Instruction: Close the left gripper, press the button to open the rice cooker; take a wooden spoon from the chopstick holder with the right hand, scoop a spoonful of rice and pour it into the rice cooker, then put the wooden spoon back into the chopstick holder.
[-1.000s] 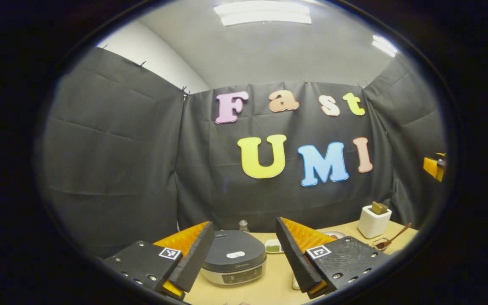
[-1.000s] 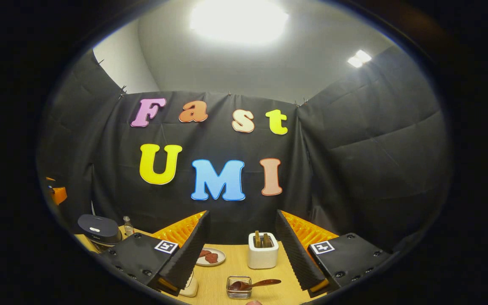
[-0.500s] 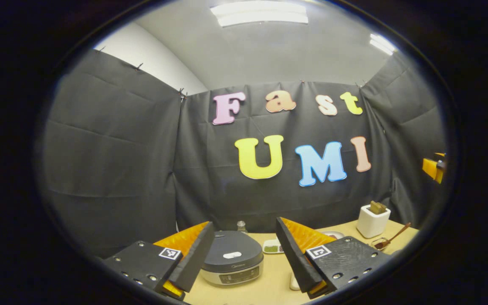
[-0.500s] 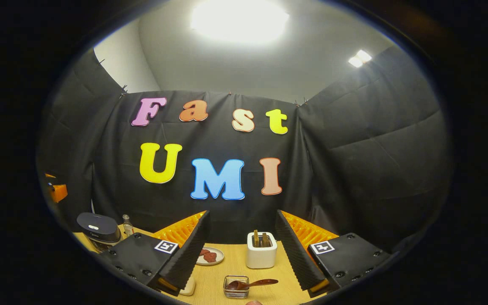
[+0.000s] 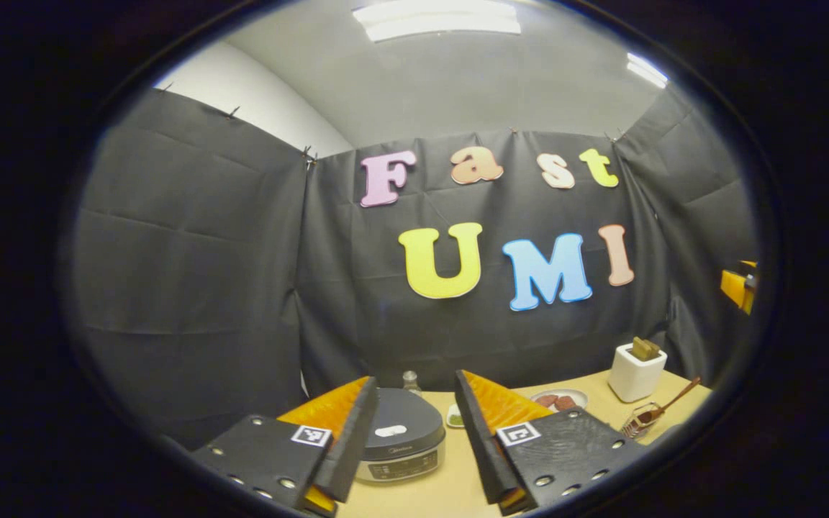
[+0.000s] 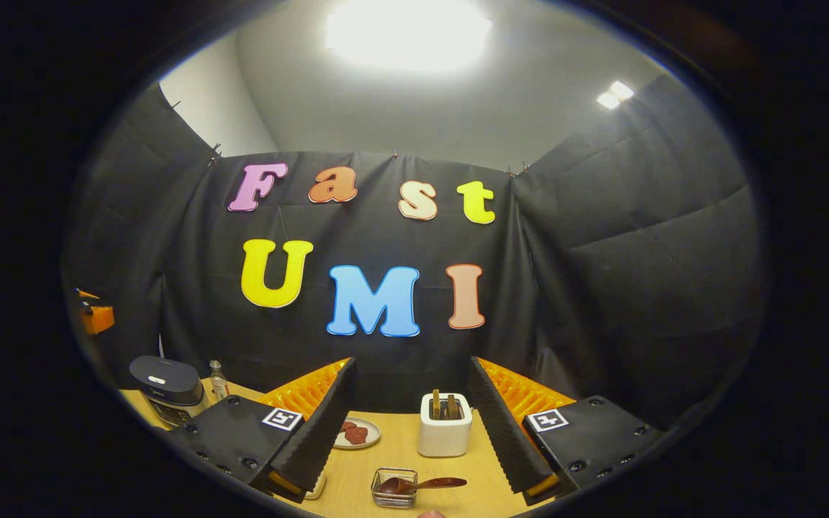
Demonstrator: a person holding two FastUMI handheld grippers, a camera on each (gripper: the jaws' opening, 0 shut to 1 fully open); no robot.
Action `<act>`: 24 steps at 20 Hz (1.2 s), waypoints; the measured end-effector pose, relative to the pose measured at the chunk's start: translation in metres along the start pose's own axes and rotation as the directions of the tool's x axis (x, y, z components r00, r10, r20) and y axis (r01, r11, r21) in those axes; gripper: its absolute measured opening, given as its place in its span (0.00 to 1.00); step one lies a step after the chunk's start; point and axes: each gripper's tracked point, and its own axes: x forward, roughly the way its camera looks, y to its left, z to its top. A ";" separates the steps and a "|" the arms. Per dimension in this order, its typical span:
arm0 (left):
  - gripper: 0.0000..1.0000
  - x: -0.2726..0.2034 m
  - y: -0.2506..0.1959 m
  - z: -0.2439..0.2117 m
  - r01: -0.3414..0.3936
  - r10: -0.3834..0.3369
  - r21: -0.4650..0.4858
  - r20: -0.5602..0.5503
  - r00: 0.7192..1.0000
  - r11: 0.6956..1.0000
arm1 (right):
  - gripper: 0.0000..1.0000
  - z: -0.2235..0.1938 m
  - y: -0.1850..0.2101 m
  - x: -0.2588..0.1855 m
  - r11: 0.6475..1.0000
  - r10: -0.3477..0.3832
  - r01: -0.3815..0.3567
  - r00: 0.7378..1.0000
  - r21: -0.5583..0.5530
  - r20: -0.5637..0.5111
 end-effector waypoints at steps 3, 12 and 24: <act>0.52 0.002 0.007 0.003 -0.053 0.053 0.010 0.000 0.999 0.999 | 0.98 -0.005 -0.002 0.001 0.999 0.034 -0.034 0.999 0.020 -0.001; 0.01 0.021 0.007 -0.002 -0.064 0.063 -0.023 -0.032 0.997 0.998 | 0.98 -0.013 0.002 -0.002 0.995 0.104 -0.104 0.994 -0.007 0.026; 0.01 0.124 0.021 -0.097 0.061 -0.080 -0.100 -0.198 0.977 0.993 | 0.96 -0.018 0.002 0.017 0.998 -0.046 0.047 0.998 0.038 -0.037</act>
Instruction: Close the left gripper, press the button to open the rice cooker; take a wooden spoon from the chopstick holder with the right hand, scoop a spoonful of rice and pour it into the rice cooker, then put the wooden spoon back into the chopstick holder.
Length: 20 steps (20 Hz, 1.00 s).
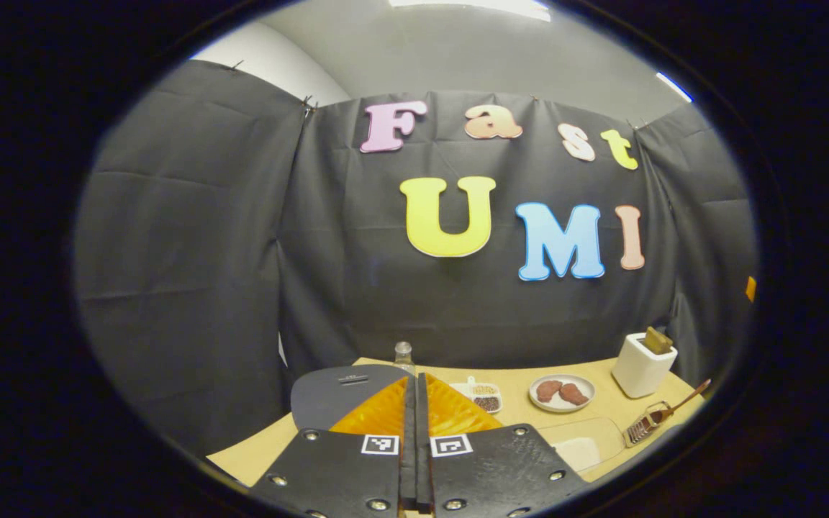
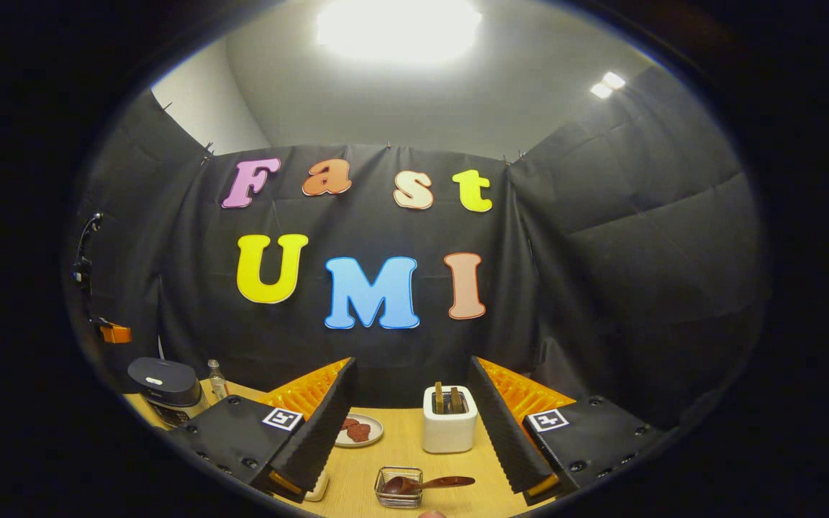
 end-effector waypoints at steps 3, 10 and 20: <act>0.01 0.027 0.009 -0.028 0.007 -0.007 -0.008 -0.059 0.998 1.000 | 0.96 -0.005 0.002 0.005 0.999 -0.042 0.042 0.999 0.012 -0.022; 0.01 0.058 0.027 -0.092 -0.004 0.000 -0.019 -0.172 0.985 1.000 | 0.98 -0.011 0.011 0.017 0.996 -0.086 0.087 0.994 0.008 -0.062; 0.02 0.064 0.030 -0.129 -0.020 0.015 -0.019 -0.208 0.978 1.000 | 0.98 -0.010 0.028 0.028 0.997 -0.071 0.069 0.995 -0.027 -0.076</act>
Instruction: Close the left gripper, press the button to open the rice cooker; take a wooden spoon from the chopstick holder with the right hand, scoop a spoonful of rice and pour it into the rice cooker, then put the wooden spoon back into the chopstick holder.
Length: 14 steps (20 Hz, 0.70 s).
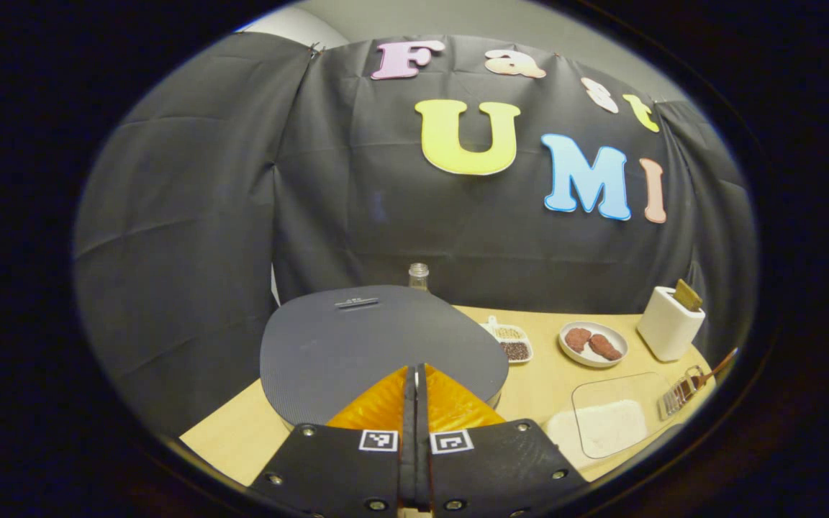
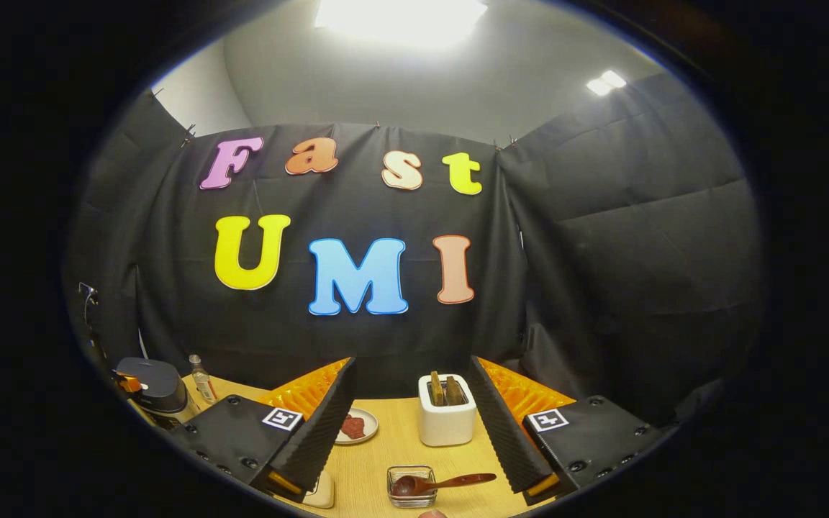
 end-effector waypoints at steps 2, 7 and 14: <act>0.02 0.002 -0.001 -0.008 -0.005 0.005 0.009 -0.032 0.999 1.000 | 0.98 0.002 0.002 0.002 1.000 0.008 -0.008 1.000 -0.001 0.001; 0.02 -0.015 -0.003 0.028 -0.030 0.029 0.020 0.060 0.998 0.999 | 0.98 0.003 0.004 0.004 0.999 0.030 -0.030 0.999 0.012 0.011; 0.01 -0.082 -0.001 0.166 -0.093 0.062 0.054 0.409 0.910 0.994 | 0.96 -0.012 -0.025 0.014 1.000 0.004 -0.003 1.000 0.030 -0.018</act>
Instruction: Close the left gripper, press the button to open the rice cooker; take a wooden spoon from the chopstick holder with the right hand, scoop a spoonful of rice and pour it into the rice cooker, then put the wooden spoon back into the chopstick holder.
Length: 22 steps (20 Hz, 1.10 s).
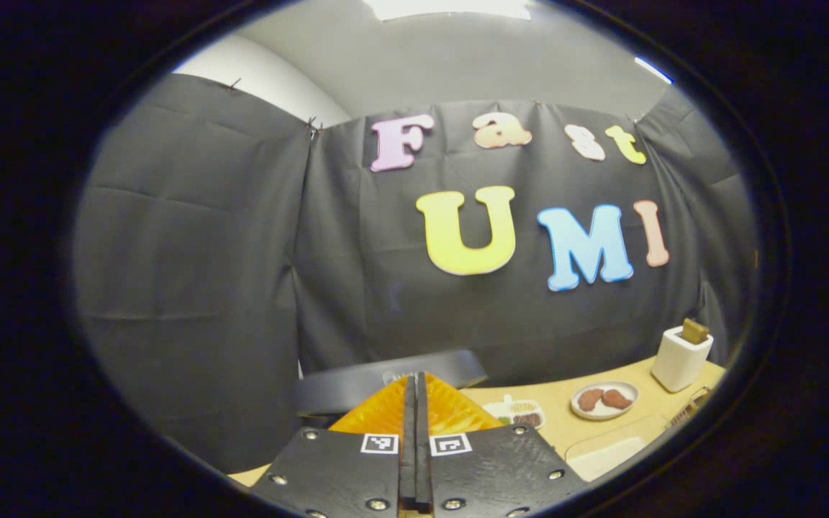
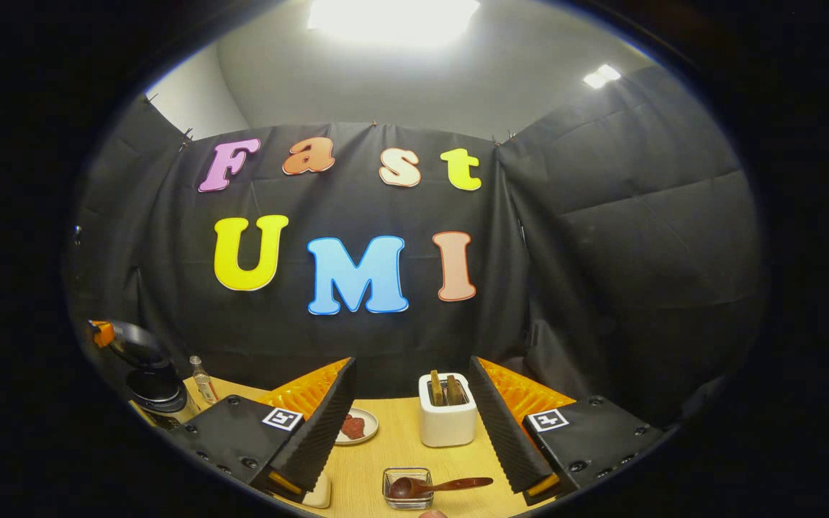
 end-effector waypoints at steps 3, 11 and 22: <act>0.14 -0.018 -0.003 0.044 0.005 0.000 -0.047 0.090 0.996 0.999 | 0.98 -0.017 -0.017 0.010 1.000 -0.015 0.016 0.999 0.007 -0.032; 0.88 -0.064 -0.005 0.100 -0.001 0.013 -0.065 0.185 0.983 0.998 | 0.98 -0.121 -0.050 0.024 0.988 -0.051 0.087 0.964 0.130 -0.260; 0.90 -0.095 -0.004 0.115 -0.008 0.003 0.025 0.182 0.983 1.000 | 0.93 -0.235 -0.045 0.009 0.919 0.004 0.193 0.867 0.343 -0.498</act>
